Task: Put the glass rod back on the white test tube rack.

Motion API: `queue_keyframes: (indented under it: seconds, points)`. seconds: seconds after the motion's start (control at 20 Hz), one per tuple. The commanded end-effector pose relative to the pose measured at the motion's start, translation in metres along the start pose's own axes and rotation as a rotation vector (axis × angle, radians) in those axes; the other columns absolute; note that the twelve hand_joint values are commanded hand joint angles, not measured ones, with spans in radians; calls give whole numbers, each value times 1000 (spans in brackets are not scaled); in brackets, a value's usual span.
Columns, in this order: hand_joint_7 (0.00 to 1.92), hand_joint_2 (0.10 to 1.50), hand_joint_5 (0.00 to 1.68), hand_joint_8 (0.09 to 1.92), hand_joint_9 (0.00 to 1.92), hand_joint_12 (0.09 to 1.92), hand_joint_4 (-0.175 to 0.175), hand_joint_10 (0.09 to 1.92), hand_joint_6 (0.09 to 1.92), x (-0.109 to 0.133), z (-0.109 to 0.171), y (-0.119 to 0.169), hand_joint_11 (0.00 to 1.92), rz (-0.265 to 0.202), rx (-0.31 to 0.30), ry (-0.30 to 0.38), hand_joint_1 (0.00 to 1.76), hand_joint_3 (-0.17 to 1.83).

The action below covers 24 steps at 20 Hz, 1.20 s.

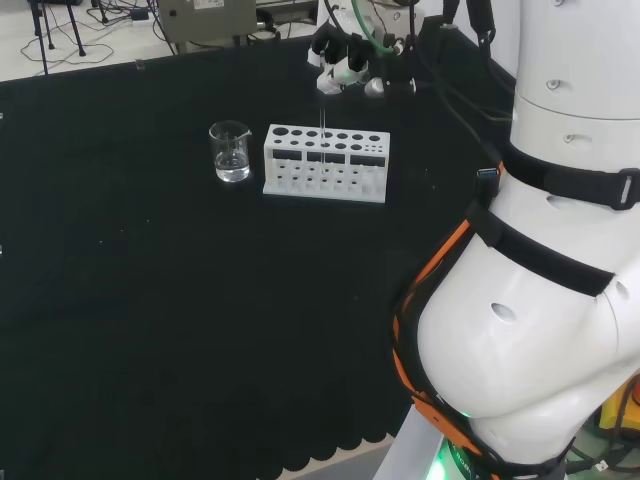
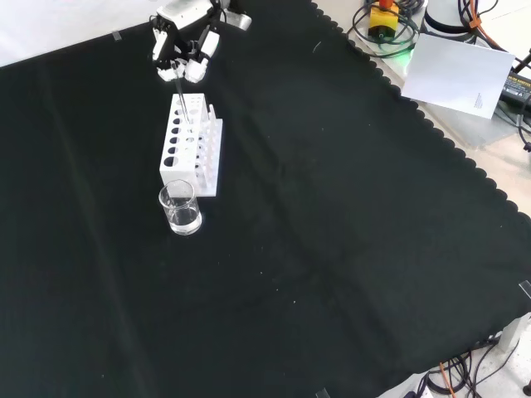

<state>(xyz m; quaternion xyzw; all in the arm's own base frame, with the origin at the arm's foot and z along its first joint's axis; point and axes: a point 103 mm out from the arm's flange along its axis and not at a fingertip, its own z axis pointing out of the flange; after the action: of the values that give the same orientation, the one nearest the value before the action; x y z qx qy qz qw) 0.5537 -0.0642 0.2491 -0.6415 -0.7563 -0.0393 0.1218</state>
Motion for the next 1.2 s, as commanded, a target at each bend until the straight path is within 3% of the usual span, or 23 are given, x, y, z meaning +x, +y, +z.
queue_keyframes:
  seconds: [0.05, 0.35, 0.65, 1.2]
  points:
    - [1111, 921, 716, 714, 1920, 857, -175, 863, 902, 3, 4, 1, 1456, -14, 35, -45, 1384, -175]
    - [1051, 911, 633, 725, 1920, 858, -175, 854, 898, 2, 2, 1, 1463, -22, 49, -58, 1388, -175]
    - [868, 867, 352, 770, 1920, 865, -175, 905, 718, -3, 3, 0, 1494, -21, 78, -32, 1430, -175]
    - [839, 860, 348, 756, 1920, 874, -175, 939, 598, -4, 3, -1, 1508, -23, 75, -31, 1437, -175]
